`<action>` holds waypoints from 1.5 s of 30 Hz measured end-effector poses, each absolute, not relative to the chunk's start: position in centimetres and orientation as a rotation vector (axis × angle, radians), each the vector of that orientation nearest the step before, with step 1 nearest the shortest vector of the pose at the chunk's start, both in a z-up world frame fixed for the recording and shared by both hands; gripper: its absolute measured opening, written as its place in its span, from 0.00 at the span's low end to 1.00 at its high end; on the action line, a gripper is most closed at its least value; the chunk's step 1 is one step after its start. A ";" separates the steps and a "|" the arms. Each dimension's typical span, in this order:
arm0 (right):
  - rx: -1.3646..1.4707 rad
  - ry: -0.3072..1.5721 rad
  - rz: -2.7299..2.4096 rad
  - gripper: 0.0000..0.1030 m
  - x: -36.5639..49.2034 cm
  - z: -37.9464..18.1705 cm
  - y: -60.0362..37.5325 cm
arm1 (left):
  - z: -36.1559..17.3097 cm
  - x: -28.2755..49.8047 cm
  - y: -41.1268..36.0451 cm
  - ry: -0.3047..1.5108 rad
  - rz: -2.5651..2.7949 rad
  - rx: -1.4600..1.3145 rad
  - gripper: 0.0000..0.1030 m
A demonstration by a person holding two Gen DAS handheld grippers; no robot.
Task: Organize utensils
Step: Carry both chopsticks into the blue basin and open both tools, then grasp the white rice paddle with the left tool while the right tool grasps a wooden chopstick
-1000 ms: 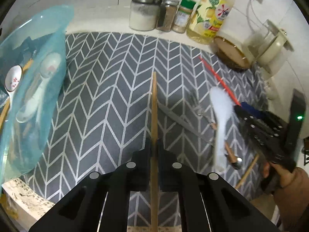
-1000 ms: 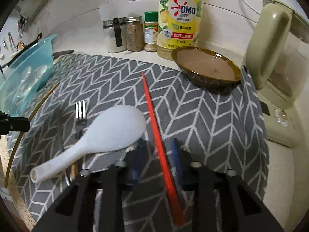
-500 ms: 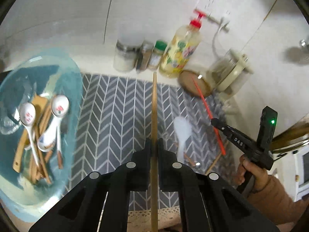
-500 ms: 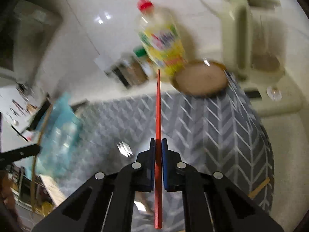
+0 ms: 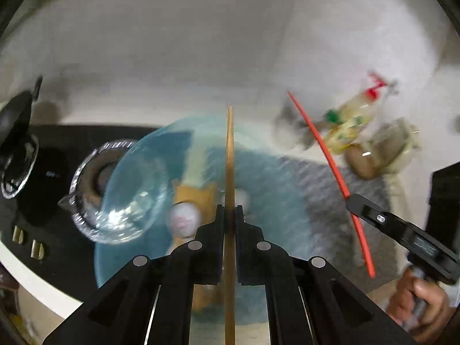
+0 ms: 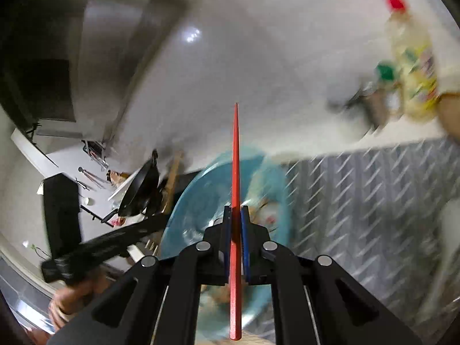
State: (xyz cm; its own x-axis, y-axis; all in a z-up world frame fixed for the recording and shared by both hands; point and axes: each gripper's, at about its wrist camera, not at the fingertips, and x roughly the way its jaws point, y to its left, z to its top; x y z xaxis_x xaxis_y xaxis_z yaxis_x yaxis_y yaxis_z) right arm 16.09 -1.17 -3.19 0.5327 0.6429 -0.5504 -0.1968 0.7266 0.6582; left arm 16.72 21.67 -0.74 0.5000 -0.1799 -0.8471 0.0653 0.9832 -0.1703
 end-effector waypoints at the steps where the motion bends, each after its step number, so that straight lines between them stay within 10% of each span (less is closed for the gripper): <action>1: 0.577 0.898 0.531 0.06 16.4 -3.8 0.2 | -2.0 17.2 22.4 1.061 -0.141 -0.121 0.07; 18: 0.376 1.224 0.418 0.07 17.8 -10.5 9.6 | -10.3 20.1 24.7 1.215 -0.111 -0.138 0.17; 26: 0.322 0.964 0.443 0.08 16.4 -2.5 2.6 | -1.4 17.1 21.4 1.014 -0.175 -0.187 0.30; 28: 0.315 0.806 0.436 0.12 14.6 0.5 -1.2 | 2.2 15.5 18.4 0.922 -0.243 -0.159 0.51; 31: 0.256 0.627 0.337 0.53 11.9 2.8 -8.5 | 4.6 13.9 13.2 0.867 -0.377 -0.127 0.58; 45: 0.326 0.892 -0.012 0.55 5.4 -8.8 -28.3 | -12.3 16.5 -9.6 1.203 -0.532 0.063 0.56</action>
